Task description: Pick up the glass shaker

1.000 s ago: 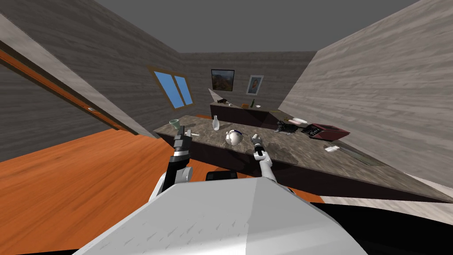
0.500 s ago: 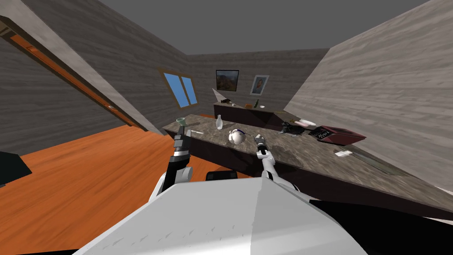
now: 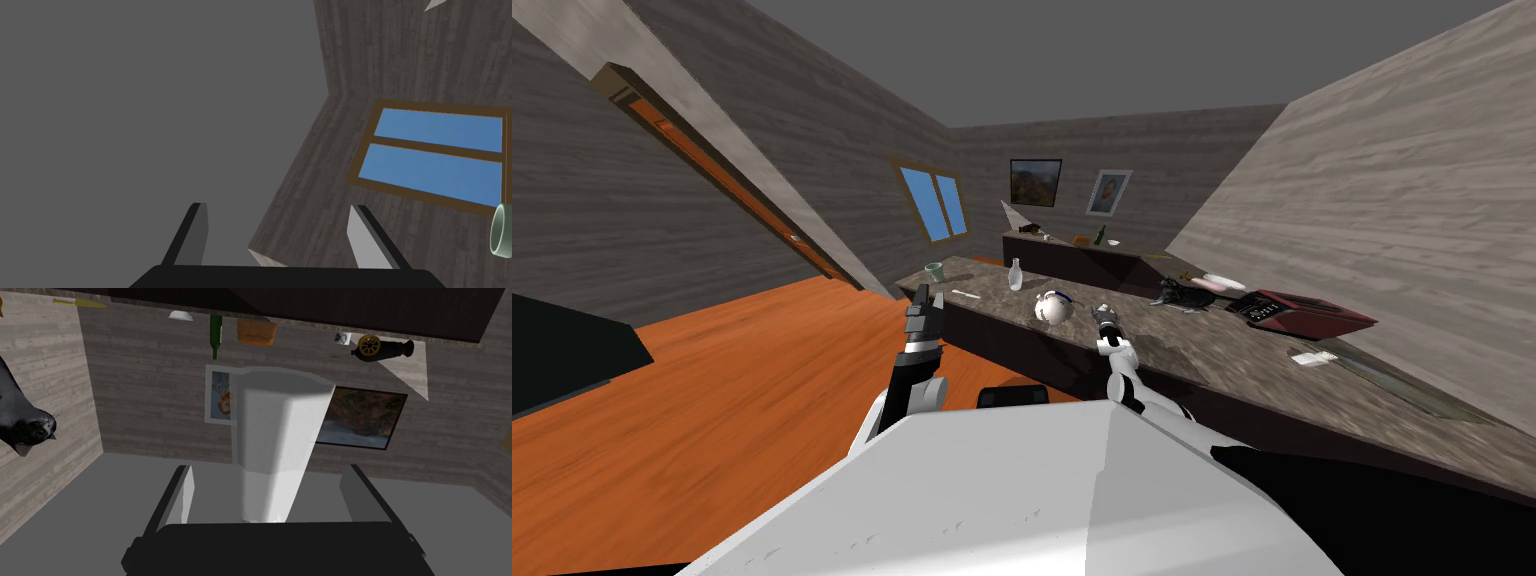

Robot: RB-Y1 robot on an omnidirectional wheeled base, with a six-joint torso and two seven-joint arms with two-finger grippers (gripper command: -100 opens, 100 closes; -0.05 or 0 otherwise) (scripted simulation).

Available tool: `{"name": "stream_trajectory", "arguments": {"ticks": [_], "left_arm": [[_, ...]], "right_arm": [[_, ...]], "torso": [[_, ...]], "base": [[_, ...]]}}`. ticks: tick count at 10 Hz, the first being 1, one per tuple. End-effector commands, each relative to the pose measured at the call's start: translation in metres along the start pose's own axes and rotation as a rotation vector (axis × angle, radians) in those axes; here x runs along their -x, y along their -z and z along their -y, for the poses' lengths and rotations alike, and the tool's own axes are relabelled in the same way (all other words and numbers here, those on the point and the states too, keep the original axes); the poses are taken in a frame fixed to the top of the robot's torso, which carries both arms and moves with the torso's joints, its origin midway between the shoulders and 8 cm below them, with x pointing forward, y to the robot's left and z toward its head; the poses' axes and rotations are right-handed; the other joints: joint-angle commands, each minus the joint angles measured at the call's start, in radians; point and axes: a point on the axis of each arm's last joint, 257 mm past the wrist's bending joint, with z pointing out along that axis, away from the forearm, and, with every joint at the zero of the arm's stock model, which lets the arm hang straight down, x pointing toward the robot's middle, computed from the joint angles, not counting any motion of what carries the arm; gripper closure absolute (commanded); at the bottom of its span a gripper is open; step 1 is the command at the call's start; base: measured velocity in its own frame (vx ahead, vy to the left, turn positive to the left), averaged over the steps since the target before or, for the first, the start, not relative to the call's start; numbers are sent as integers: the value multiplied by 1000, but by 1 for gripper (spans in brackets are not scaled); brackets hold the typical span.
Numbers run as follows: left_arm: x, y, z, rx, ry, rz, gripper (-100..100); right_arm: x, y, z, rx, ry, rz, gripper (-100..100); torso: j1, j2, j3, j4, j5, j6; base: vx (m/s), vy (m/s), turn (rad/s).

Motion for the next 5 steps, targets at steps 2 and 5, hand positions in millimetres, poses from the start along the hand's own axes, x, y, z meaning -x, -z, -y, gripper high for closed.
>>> {"name": "stream_trajectory", "arguments": {"ticks": [2,5], "left_arm": [[0,0,0,0,0,0,0],[0,0,0,0,0,0,0]], "right_arm": [[18,-14,31,-52,-23,34,-100],[1,-10,26,-47,-30,1,-100]], "torso": [[1,0,0,0,0,-1],[0,0,0,0,0,0]], "base": [[-53,36,199],[-29,20,6]]}}
